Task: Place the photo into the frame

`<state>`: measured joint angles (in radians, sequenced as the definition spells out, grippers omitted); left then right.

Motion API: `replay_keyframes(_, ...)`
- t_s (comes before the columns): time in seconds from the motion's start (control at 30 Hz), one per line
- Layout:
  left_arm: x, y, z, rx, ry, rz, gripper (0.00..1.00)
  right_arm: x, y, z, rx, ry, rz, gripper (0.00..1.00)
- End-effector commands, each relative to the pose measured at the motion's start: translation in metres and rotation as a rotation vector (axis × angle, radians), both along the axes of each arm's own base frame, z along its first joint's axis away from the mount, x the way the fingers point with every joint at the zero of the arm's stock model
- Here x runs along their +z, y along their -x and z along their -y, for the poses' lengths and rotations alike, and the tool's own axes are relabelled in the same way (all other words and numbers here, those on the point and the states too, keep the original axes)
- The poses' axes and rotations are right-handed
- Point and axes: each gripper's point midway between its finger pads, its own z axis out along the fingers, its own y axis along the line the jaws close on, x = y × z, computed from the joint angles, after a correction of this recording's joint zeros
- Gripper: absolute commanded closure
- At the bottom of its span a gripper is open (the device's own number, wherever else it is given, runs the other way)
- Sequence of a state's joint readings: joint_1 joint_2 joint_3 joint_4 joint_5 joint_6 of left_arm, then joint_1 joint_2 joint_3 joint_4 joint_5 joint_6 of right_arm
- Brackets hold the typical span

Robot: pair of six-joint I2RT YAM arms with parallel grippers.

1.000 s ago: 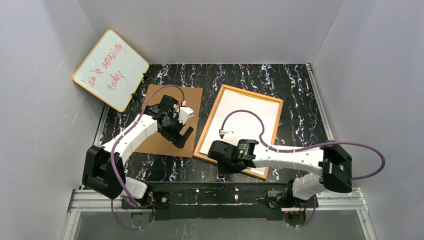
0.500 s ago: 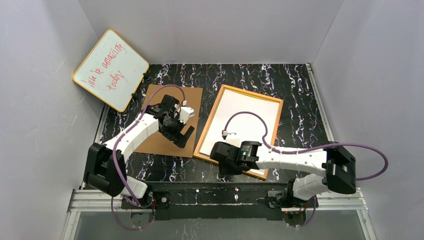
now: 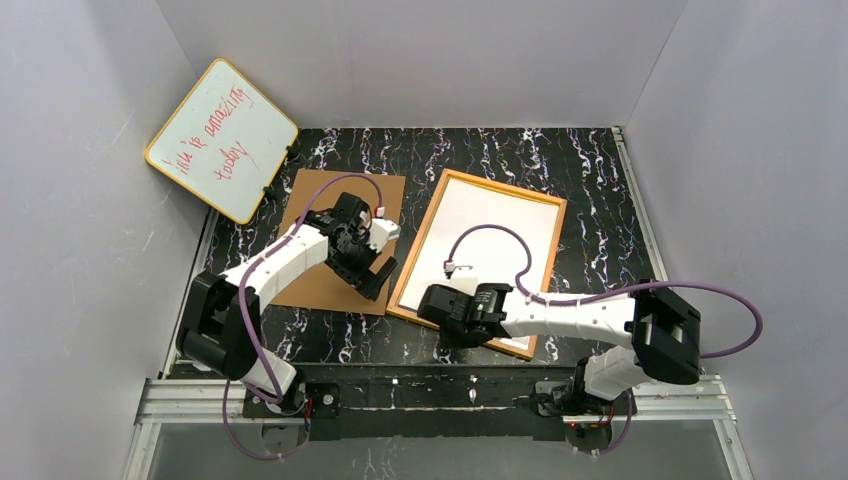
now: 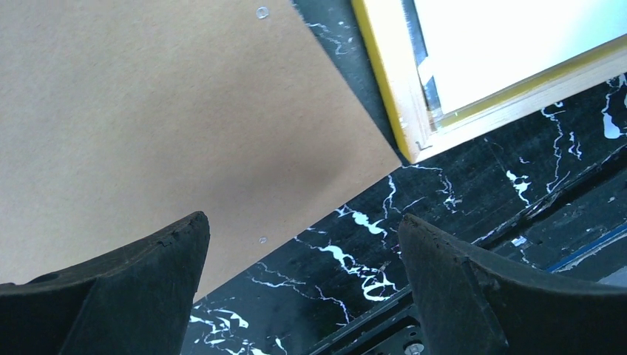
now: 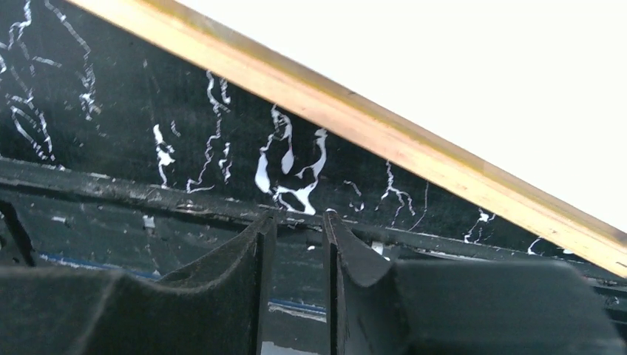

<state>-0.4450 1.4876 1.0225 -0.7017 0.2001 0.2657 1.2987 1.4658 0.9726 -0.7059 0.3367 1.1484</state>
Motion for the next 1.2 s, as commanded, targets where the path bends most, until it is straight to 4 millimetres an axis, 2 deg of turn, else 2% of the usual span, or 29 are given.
replay_keyframes(0.0, 0.001, 0.004, 0.018, -0.059, 0.038, -0.007, 0.02, -0.003, -0.018, 0.005, -0.054, -0.015, 0.041, 0.63)
replay_keyframes(0.23, 0.006, -0.007, 0.041, -0.059, 0.115, -0.012, 0.02, -0.007, -0.027, 0.012, -0.088, -0.038, 0.029, 0.65)
replay_keyframes(0.47, -0.017, -0.013, 0.054, -0.082, 0.093, -0.05, 0.04, -0.007, -0.034, 0.016, -0.113, -0.053, 0.031, 0.67)
replay_keyframes(0.67, -0.032, -0.017, 0.052, -0.09, 0.052, -0.059, 0.13, -0.005, -0.04, 0.017, -0.134, -0.062, 0.039, 0.69)
replay_keyframes(0.87, -0.022, -0.023, 0.059, -0.104, 0.083, -0.035, 0.32, -0.01, -0.042, 0.018, -0.143, -0.064, 0.029, 0.7)
replay_keyframes(1.0, -0.015, -0.031, 0.069, -0.102, 0.118, -0.022, 0.35, -0.013, -0.043, 0.02, -0.149, -0.058, 0.028, 0.71)
replay_keyframes(1.17, -0.02, -0.039, 0.077, -0.1, 0.127, -0.042, 0.43, -0.015, -0.045, 0.023, -0.158, -0.059, 0.026, 0.72)
